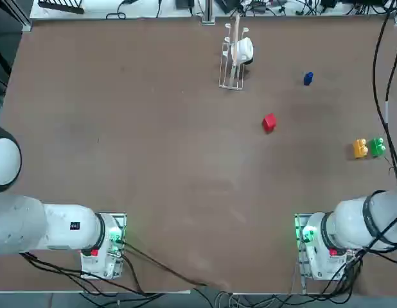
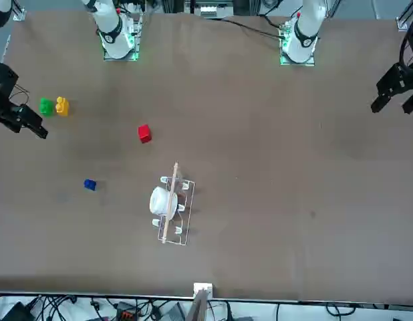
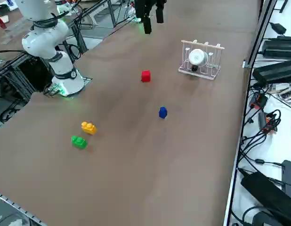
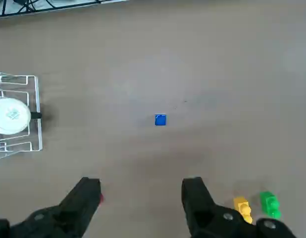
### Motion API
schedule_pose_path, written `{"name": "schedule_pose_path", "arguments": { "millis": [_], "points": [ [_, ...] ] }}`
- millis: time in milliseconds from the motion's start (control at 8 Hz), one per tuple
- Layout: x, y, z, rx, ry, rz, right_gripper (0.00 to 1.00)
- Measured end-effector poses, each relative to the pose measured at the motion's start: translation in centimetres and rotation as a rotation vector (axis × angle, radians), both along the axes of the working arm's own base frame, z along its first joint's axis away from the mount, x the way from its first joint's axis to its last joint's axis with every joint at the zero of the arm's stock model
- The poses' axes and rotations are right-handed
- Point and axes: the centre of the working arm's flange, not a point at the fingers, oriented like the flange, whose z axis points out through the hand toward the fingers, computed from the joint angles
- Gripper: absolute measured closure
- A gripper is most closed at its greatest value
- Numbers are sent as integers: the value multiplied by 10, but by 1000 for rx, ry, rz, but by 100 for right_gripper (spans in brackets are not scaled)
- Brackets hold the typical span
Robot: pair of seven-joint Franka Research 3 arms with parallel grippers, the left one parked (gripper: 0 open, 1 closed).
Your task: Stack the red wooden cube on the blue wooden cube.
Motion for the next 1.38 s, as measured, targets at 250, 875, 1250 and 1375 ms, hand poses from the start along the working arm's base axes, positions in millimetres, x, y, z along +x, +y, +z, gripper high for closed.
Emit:
{"name": "schedule_pose_path", "arguments": {
  "millis": [250, 875, 1250, 1375],
  "points": [
    [0, 0, 0, 0, 0, 0, 0],
    [0, 10, -34, 2, 95, 18, 0],
    [-8, 72, -117, -4, 179, 122, 0],
    [-15, 100, -154, -4, 162, 171, 0]
  ]
}}
